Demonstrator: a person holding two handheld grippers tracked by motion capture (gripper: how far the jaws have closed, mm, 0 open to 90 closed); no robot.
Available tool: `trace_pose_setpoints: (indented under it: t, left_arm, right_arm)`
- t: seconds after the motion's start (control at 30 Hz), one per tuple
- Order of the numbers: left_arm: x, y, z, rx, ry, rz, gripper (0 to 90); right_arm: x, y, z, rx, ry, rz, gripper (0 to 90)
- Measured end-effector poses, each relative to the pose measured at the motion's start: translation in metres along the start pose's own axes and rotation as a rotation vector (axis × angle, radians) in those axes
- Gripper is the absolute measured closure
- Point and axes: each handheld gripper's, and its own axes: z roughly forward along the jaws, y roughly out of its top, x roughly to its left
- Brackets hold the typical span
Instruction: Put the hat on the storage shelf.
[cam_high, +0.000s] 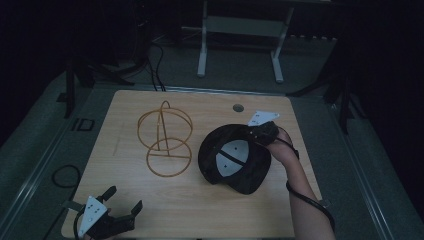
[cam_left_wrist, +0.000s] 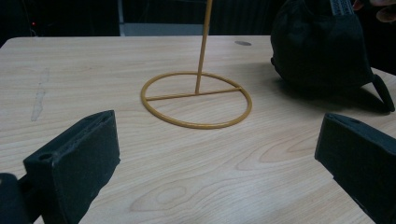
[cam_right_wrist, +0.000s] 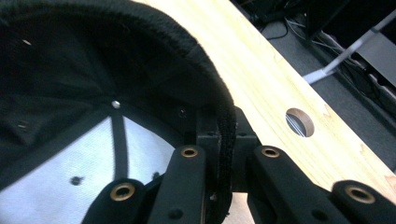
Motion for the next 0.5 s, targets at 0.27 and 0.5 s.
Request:
trace_pose_setpoints:
  t: [0.27,0.5]
  left_arm:
    - [-0.005,-0.001,0.003,0.017,-0.028,0.027,0.4]
    - [-0.013,-0.003,0.008,0.052,-0.070,0.025,0.4]
  right_arm:
    - [0.000,0.004,-0.024,-0.102,-0.019,0.125,87.1]
    - [0.008,0.016,-0.050,-0.183,-0.063,0.157,87.1]
